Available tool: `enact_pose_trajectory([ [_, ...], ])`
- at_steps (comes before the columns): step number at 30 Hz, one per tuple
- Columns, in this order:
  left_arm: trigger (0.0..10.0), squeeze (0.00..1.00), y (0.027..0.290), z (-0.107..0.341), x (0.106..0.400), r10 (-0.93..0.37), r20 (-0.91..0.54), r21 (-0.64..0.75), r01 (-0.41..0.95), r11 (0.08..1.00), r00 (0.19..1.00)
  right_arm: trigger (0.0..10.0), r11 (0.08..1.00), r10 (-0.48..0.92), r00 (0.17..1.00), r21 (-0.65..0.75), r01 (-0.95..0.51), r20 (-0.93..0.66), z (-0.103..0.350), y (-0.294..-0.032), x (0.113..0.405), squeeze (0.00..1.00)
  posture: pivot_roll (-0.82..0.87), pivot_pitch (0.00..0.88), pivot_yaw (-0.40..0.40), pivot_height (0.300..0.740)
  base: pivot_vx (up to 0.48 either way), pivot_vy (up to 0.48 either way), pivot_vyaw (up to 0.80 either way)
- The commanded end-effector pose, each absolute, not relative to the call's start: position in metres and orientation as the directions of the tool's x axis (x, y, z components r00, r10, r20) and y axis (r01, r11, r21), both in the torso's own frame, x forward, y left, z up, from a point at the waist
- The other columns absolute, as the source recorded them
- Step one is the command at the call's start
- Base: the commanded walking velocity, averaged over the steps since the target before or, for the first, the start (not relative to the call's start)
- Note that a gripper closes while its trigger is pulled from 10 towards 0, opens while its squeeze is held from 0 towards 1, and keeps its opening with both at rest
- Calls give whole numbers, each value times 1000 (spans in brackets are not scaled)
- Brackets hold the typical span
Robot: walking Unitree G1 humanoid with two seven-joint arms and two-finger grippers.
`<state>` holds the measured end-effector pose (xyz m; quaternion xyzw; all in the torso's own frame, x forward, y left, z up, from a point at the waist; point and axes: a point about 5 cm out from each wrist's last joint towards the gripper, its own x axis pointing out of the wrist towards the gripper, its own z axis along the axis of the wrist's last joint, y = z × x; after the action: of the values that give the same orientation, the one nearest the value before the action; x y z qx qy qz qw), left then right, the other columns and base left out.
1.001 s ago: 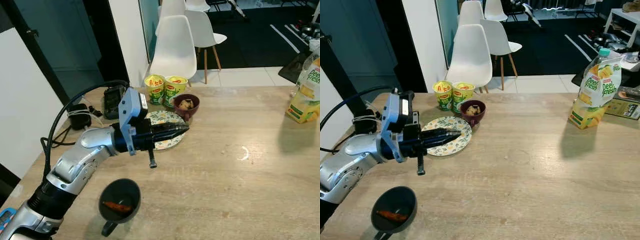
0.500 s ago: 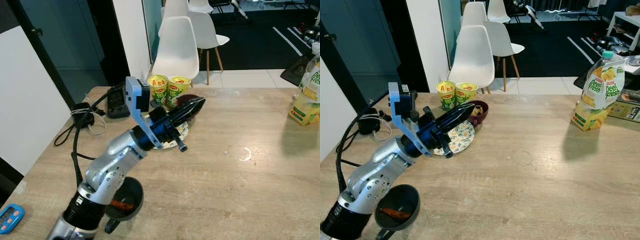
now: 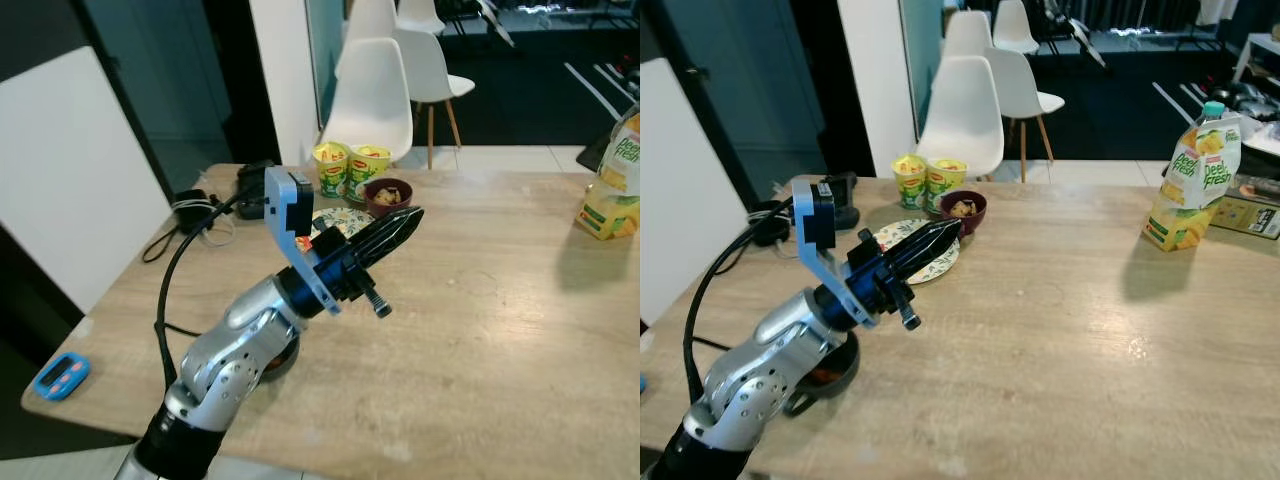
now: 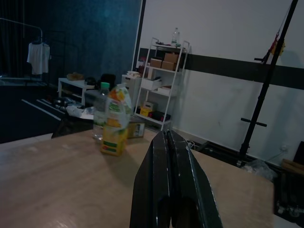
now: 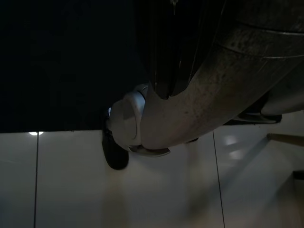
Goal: Restocking fridge
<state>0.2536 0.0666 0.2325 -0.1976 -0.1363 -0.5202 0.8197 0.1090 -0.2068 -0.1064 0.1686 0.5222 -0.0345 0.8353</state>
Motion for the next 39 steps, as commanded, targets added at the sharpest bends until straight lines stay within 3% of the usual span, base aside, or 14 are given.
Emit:
enact_pose_trajectory([
  [1,10000,0,65,232,251,-792,431,-195,901,386,433,10000,936,147,437,267,228,-888,-109,-197,106,0,78,0,41,740,-409,0,0],
  [16,10000,0,64,228,246,-795,426,-211,902,377,432,10000,940,147,431,262,219,-890,-109,-197,105,0,79,0,42,740,-393,0,0],
  [27,10000,0,74,219,249,-755,453,-243,880,407,474,10000,941,149,430,261,216,-891,-109,-196,105,0,78,0,46,740,0,0,0],
  [37,10000,0,104,197,264,-629,392,-316,740,594,672,10000,937,149,434,268,226,-889,-109,-196,105,0,77,0,56,740,0,-88,0],
  [39,10000,0,105,195,265,-624,388,-318,734,600,678,10000,936,149,434,268,227,-888,-109,-196,105,0,77,0,56,740,0,-450,0],
])
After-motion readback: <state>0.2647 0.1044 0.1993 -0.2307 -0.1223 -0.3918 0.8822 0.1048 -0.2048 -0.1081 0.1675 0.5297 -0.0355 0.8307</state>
